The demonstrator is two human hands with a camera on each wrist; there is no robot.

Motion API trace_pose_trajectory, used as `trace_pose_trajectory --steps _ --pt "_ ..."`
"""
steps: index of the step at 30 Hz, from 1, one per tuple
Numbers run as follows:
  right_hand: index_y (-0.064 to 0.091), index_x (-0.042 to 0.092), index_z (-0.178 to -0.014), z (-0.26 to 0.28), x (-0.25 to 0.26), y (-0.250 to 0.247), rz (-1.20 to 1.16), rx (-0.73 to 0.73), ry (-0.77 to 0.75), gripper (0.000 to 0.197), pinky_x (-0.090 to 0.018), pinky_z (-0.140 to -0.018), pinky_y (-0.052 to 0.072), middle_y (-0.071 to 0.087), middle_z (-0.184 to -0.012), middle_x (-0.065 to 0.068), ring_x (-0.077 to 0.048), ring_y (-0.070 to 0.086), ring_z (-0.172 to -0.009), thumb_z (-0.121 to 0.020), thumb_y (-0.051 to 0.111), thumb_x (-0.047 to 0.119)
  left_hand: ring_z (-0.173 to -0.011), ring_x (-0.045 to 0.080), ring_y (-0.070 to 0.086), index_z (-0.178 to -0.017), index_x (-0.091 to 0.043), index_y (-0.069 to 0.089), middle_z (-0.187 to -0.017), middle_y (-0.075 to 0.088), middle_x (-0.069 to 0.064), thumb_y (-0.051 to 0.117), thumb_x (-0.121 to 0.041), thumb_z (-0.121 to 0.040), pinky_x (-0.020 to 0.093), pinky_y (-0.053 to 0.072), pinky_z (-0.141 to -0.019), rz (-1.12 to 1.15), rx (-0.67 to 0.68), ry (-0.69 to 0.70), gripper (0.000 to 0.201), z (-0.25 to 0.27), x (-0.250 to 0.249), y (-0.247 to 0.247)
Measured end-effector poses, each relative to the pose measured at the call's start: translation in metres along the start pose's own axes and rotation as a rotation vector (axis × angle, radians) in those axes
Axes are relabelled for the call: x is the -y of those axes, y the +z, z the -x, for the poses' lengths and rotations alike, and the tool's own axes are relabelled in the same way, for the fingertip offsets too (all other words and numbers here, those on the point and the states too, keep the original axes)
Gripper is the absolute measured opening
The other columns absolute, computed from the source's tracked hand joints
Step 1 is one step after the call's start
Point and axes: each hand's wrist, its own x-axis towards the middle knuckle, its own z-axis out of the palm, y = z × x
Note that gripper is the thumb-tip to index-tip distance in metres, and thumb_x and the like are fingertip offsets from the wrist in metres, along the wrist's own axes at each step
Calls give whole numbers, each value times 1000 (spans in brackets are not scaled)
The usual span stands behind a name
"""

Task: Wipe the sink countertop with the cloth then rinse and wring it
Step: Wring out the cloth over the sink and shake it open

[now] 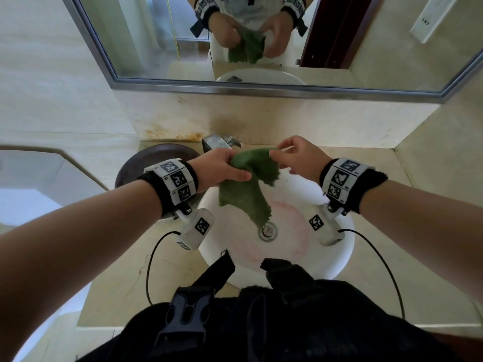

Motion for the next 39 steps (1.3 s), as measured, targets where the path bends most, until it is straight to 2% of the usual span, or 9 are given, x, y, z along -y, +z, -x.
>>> trace_pose_trajectory --steps 5,9,12,15,20,23,26,31,39 --pt "38 9 -133 8 -10 8 -79 127 162 66 -43 -91 54 72 -101 -8 -23 70 -93 -93 40 60 -92 27 66 -105 -9 59 -99 66 12 66 -8 -87 40 57 -80 205 -135 38 20 -4 1 2" --pt "42 13 -133 13 -7 22 -235 285 271 63 -45 -94 52 69 -104 -19 -31 68 -96 -95 27 62 -103 30 65 -121 -12 54 -113 65 13 59 -2 -90 41 57 -83 334 -127 59 33 -5 -3 6" --pt "47 15 -115 10 -11 28 -431 296 285 47 -43 -89 54 65 -112 -25 -35 66 -100 -97 35 56 -111 32 63 -142 -21 42 -125 61 13 56 6 -88 48 54 -90 349 -68 81 62 -6 -3 7" --pt "46 10 -126 4 -15 24 -474 211 199 50 -47 -97 49 65 -112 -18 -30 64 -98 -92 50 46 -112 30 62 -150 -29 29 -135 54 9 53 11 -88 47 53 -91 404 -81 74 77 -8 -4 8" --pt "24 17 -146 -1 -22 16 -412 102 125 71 -42 -106 42 55 -127 -11 -26 58 -114 -89 62 34 -110 32 61 -150 -31 28 -135 46 8 49 9 -91 45 55 -88 450 -125 36 74 -10 -5 10" --pt "23 21 -146 -6 -25 18 -280 68 127 78 -46 -107 38 60 -123 -7 -25 55 -116 -84 64 42 -110 32 61 -150 -28 28 -139 46 12 48 9 -91 43 56 -88 464 -145 39 73 -10 -5 10" --pt "23 14 -145 -7 -25 22 -346 117 174 73 -42 -93 47 70 -103 -4 -24 63 -103 -90 57 47 -110 32 62 -150 -31 25 -140 46 12 45 11 -92 42 57 -85 510 -148 45 74 -11 -6 11" --pt "22 17 -146 -6 -18 28 -509 161 131 73 -48 -98 49 59 -124 -23 -39 58 -115 -89 62 38 -110 34 62 -150 -31 25 -131 49 11 38 18 -88 43 57 -85 569 -116 52 80 -10 -9 11" --pt "24 23 -146 -11 -17 24 -612 -18 79 76 -48 -94 52 57 -121 -14 -28 61 -105 -85 69 19 -111 34 61 -150 -31 25 -135 45 7 40 17 -87 45 57 -85 505 -100 42 81 -8 -10 11"
